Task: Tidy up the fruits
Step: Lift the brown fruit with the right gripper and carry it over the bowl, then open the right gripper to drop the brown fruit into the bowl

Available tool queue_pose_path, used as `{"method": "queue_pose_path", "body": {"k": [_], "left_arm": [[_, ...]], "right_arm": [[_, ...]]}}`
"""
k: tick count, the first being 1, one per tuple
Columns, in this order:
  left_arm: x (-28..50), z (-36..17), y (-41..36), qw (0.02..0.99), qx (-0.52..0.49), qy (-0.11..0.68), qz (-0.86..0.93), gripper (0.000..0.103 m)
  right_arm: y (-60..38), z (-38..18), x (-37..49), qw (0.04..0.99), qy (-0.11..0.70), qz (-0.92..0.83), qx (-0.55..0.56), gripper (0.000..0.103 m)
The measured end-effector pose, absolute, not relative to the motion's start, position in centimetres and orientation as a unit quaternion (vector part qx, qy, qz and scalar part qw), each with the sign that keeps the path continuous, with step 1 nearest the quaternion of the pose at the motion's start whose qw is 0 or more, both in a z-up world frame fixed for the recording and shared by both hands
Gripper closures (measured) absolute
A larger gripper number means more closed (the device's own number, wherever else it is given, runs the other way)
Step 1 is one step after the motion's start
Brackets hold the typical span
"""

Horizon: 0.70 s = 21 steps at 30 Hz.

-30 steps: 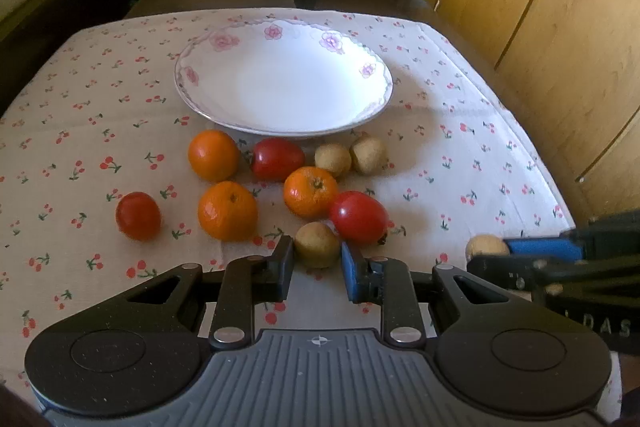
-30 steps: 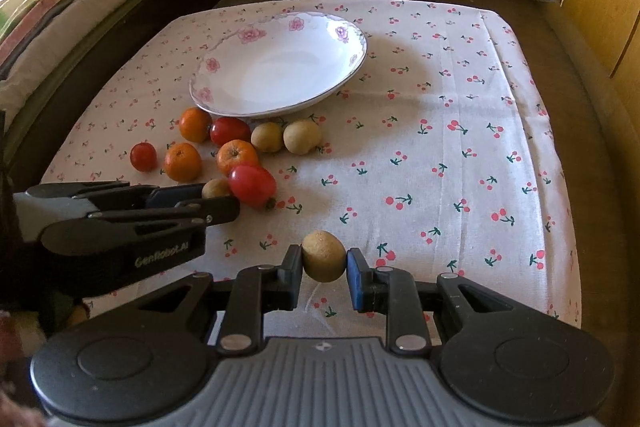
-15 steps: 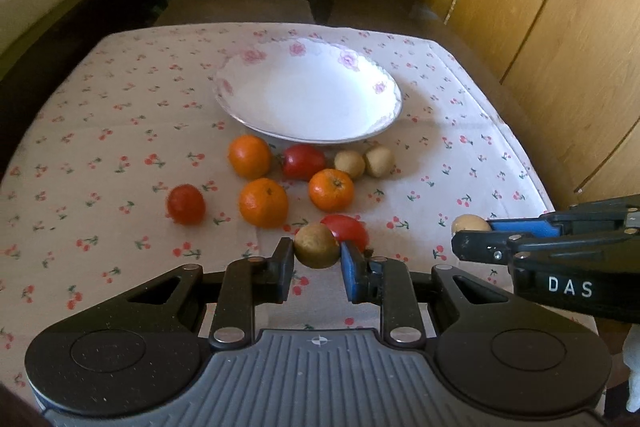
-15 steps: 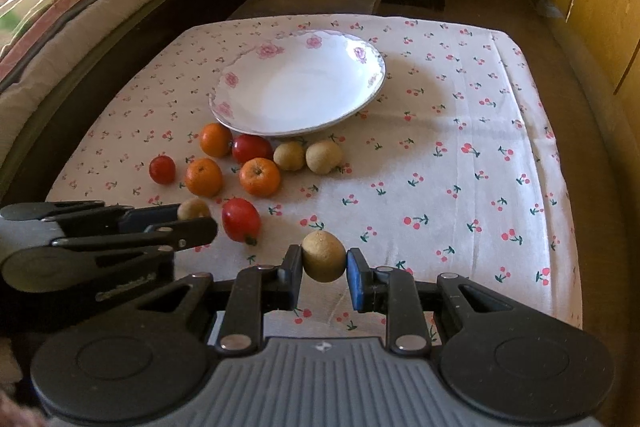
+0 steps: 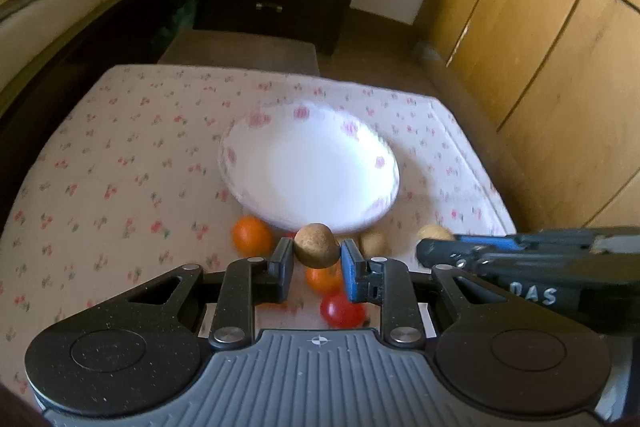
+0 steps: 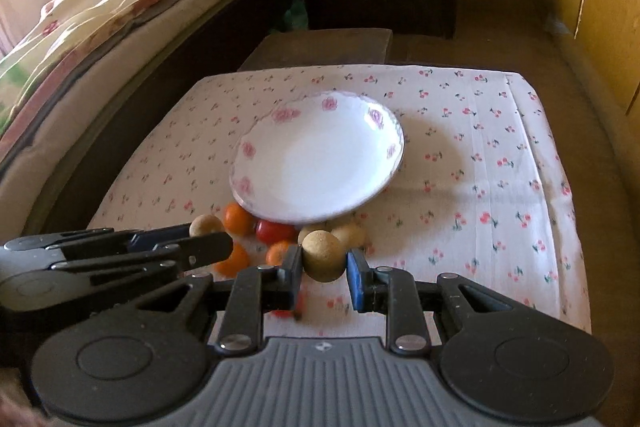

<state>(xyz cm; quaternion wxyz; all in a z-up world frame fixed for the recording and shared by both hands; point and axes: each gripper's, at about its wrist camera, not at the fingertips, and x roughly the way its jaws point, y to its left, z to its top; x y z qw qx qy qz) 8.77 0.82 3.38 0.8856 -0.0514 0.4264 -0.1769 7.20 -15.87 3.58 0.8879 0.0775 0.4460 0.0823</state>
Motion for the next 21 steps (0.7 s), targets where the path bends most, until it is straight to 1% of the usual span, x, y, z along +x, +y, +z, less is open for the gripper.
{"method": "queue_pose_path", "body": {"k": [5,9,21], "left_arm": [[11.4,3.2,-0.2,0.887,-0.048,0.424,-0.173,0.070],[13.3,2.2,-0.2,0.879,-0.066,0.441,-0.169,0.070],[16.1,0.1,-1.0,0.872,-0.053,0.463,-0.153,0.071]], "right_arm": [[-15.5,3.3,9.8,0.890,0.445,0.080,0.065,0.077],[-15.9,2.4,11.7,0.884,0.455,0.076,0.070,0.077],[-16.5,0.3,15.4,0.874,0.475,0.071,0.075,0.077]]}}
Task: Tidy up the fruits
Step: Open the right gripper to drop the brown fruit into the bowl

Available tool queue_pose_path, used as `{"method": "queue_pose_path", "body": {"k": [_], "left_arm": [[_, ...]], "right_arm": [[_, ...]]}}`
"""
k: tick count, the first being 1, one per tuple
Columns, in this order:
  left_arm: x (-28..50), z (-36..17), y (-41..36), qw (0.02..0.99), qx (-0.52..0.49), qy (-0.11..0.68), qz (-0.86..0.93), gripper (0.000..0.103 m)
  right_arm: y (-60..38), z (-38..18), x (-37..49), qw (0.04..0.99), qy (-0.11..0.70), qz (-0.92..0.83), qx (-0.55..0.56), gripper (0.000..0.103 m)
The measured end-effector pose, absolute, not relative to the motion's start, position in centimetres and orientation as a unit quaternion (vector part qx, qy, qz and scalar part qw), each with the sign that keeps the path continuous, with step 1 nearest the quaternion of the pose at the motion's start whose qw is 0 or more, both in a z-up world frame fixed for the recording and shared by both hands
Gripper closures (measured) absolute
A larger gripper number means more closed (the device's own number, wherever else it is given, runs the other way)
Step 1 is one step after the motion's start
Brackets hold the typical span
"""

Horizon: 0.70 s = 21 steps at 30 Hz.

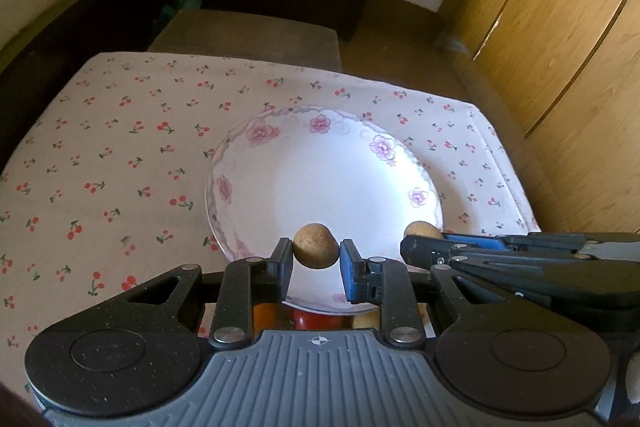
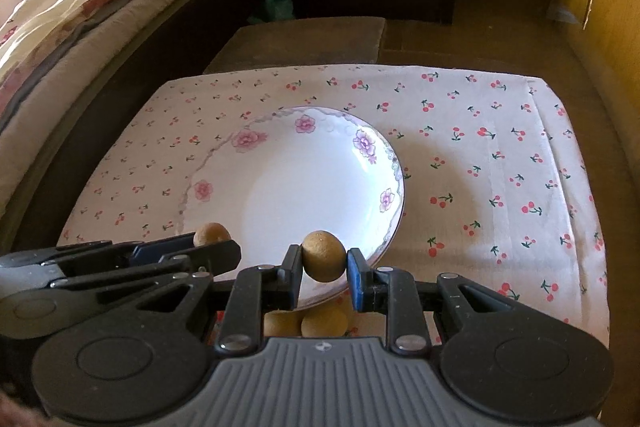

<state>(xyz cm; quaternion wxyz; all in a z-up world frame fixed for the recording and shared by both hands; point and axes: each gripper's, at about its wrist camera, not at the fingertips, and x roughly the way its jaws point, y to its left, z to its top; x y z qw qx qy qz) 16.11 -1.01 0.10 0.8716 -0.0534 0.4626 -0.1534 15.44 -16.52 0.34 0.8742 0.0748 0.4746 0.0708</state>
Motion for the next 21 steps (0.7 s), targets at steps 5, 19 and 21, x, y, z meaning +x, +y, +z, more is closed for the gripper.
{"method": "queue_pose_path", "body": {"k": [5,19,21], "left_arm": [[16.46,-0.38,-1.14,0.868,-0.049,0.471,-0.147,0.071],[16.85,-0.61,-1.09,0.866,-0.056,0.477,-0.141,0.070],[16.89,-0.61,-1.06,0.865,-0.056,0.477,-0.141,0.069]], "right_arm": [[-16.40,-0.29,16.16,0.870,0.482,0.074,0.073,0.077],[-16.31,-0.46,16.54,0.869,0.484,0.072,0.073,0.076],[-16.34,-0.46,16.54,0.869,0.483,0.072,0.074,0.075]]}}
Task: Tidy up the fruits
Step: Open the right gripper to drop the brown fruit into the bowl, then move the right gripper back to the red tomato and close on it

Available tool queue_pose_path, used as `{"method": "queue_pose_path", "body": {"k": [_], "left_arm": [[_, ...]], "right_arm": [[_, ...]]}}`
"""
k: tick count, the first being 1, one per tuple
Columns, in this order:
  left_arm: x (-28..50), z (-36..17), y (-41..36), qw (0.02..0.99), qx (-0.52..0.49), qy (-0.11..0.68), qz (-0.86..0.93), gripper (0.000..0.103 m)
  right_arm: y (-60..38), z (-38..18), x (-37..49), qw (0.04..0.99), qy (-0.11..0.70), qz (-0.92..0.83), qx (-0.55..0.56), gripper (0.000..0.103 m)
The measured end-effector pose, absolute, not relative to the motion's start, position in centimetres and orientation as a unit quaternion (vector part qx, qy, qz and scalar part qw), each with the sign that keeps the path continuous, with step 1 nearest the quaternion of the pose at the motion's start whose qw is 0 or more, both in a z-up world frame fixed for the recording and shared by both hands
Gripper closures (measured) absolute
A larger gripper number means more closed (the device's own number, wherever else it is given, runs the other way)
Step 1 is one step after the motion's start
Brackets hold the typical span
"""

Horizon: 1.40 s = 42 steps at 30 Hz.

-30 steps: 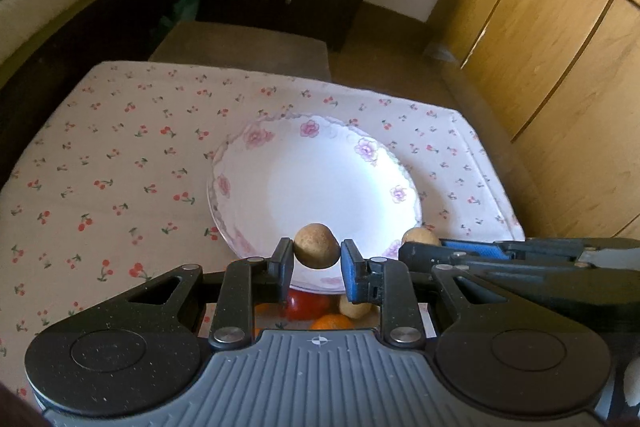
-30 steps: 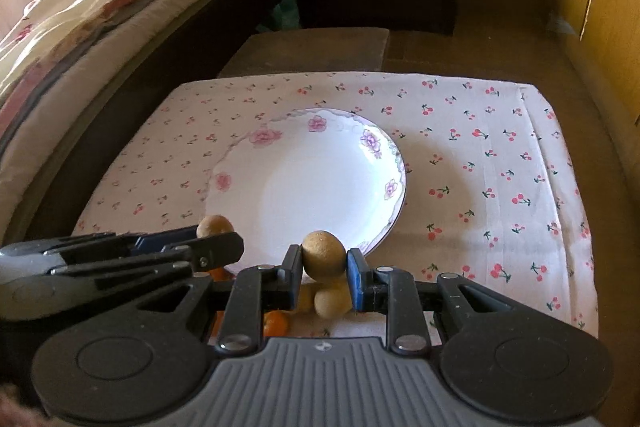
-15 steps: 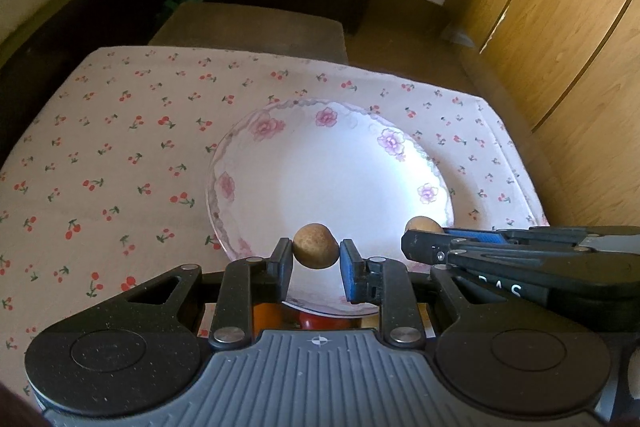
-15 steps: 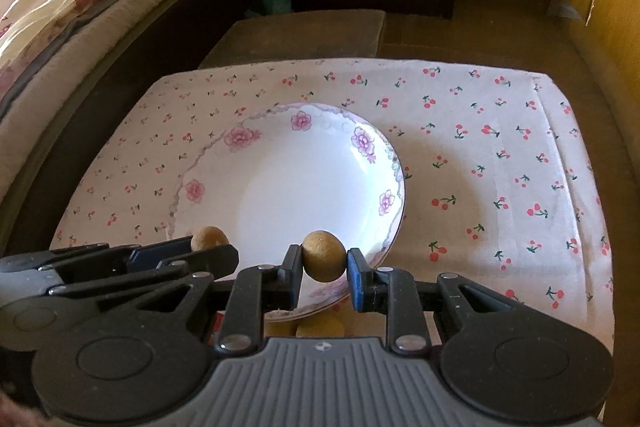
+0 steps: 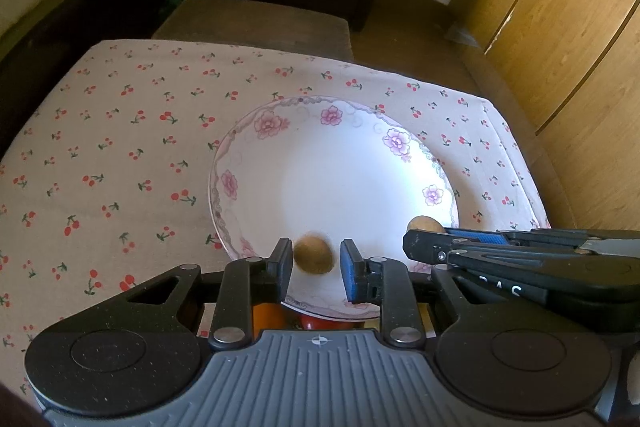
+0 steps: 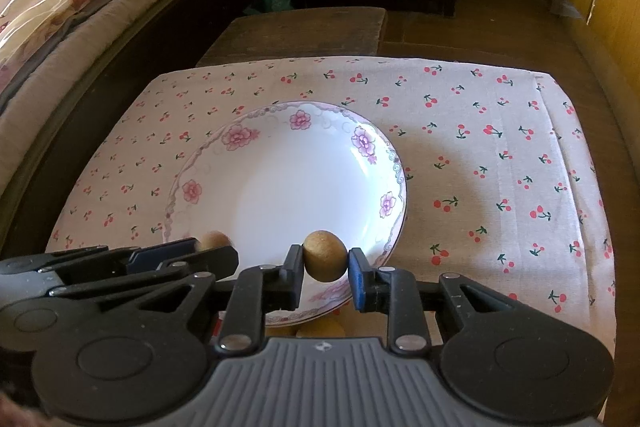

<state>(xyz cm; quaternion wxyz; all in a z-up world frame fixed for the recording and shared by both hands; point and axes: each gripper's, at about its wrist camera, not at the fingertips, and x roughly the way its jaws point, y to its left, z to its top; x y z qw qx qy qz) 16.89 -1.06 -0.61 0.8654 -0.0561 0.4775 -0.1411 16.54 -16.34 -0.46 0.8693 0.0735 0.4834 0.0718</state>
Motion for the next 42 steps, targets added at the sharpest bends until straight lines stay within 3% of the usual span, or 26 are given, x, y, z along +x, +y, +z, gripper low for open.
{"method": "queue_pose_path", "body": {"k": [17,42], "left_arm": [[16.8,0.4,-0.6,0.874,-0.063,0.464,-0.131,0.058],[14.7,2.4,0.5,0.883,-0.064,0.443,-0.142,0.057]], "right_arm": [[-16.6,0.4,16.3,0.875,0.471,0.070,0.086,0.074],[-15.4,2.3,13.4,0.881,0.460,0.074,0.077,0.074]]}}
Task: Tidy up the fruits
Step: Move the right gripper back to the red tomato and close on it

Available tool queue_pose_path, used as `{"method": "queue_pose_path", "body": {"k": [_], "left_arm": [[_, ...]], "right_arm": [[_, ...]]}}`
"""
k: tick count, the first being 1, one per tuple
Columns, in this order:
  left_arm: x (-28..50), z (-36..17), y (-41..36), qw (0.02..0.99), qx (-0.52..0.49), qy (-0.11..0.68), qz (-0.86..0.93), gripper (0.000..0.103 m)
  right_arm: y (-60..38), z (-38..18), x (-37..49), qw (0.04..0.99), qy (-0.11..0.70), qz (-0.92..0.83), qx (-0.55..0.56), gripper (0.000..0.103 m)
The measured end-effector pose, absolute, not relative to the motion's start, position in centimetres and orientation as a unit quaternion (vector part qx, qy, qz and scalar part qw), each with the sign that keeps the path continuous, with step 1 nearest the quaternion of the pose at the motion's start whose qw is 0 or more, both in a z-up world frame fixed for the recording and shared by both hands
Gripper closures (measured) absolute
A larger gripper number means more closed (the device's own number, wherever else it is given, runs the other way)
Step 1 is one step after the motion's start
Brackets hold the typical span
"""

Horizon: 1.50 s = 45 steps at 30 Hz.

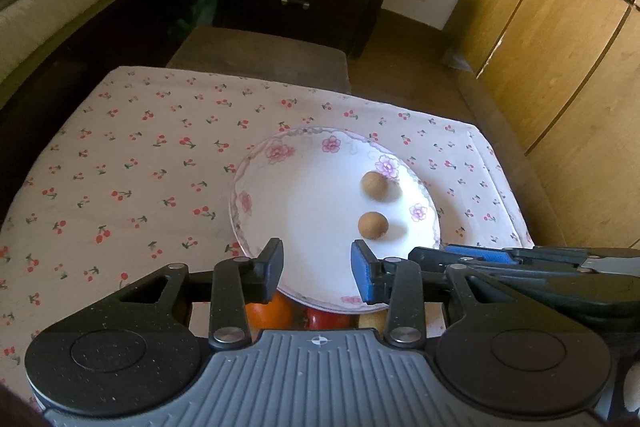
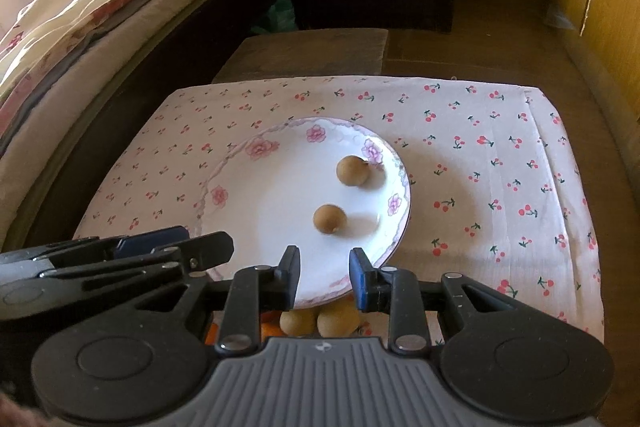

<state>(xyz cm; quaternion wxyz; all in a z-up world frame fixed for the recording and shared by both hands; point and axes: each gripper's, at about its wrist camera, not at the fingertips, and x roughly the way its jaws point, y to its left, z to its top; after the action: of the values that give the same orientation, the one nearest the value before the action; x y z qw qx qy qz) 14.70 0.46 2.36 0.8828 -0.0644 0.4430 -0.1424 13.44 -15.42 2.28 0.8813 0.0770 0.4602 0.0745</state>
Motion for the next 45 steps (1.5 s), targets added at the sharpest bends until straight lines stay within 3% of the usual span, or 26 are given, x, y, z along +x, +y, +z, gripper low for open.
{"method": "queue_pose_path", "body": {"k": [17,22,45], "left_arm": [[11.1,2.6,3.1,0.881,-0.057,0.443,-0.153,0.054],[10.5,2.2,4.2,0.880,-0.061,0.447,-0.149,0.044],[12.2,-1.8,5.9,0.858,-0.061,0.500,-0.094,0.054]], "right_arm": [[-13.4,2.1,10.0,0.872,0.472,0.108,0.070,0.074],[-12.7,1.5,9.5,0.865,0.483,0.120,0.066,0.070],[-12.3,-0.2,9.0,0.853,0.504,0.126,0.059,0.069]]}}
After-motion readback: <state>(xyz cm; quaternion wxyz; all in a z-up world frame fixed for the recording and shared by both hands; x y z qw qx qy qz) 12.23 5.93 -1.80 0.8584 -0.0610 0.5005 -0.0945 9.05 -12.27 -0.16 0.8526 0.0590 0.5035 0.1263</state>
